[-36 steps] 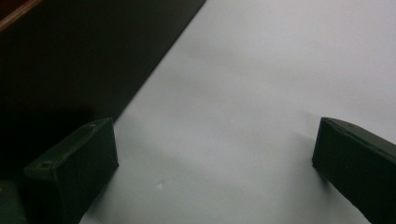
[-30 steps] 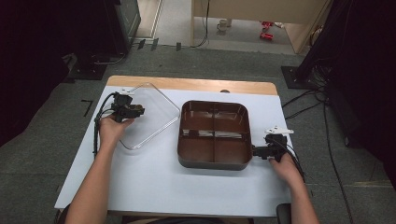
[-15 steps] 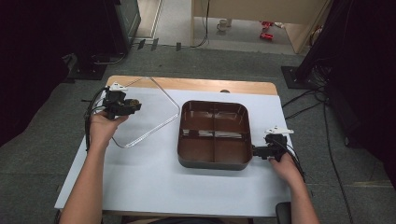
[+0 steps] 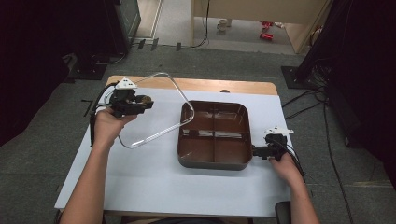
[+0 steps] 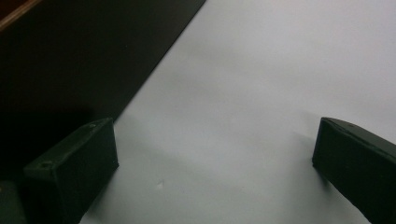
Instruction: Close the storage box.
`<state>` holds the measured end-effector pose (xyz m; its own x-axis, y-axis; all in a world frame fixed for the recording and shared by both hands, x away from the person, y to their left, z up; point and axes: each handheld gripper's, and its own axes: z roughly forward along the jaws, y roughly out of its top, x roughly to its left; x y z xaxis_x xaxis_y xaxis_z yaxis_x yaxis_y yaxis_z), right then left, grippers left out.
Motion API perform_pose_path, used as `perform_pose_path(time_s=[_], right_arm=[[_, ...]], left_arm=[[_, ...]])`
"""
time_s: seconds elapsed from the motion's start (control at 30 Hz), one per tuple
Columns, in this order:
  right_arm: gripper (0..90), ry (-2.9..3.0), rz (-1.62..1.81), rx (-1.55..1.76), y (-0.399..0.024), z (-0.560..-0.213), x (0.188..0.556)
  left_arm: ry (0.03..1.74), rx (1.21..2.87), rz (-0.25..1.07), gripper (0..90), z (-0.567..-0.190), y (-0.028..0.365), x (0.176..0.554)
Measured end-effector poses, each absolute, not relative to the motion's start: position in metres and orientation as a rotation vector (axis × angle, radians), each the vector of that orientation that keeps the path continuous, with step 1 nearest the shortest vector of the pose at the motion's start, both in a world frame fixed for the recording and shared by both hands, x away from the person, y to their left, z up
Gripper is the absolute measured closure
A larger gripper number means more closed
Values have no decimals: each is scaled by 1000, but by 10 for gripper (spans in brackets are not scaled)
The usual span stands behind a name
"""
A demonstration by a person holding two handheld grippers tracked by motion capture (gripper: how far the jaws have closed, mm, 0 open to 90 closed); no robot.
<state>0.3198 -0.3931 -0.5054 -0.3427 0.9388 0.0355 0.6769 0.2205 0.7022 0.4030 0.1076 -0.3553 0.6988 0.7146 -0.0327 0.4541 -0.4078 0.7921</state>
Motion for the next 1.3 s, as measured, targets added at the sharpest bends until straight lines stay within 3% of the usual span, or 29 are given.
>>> perform_pose_path(time_s=[1.3], right_arm=[[0,2102,894,1497,-393,-505,320]], left_arm=[[441,2253,155,594,-394,-48,403]])
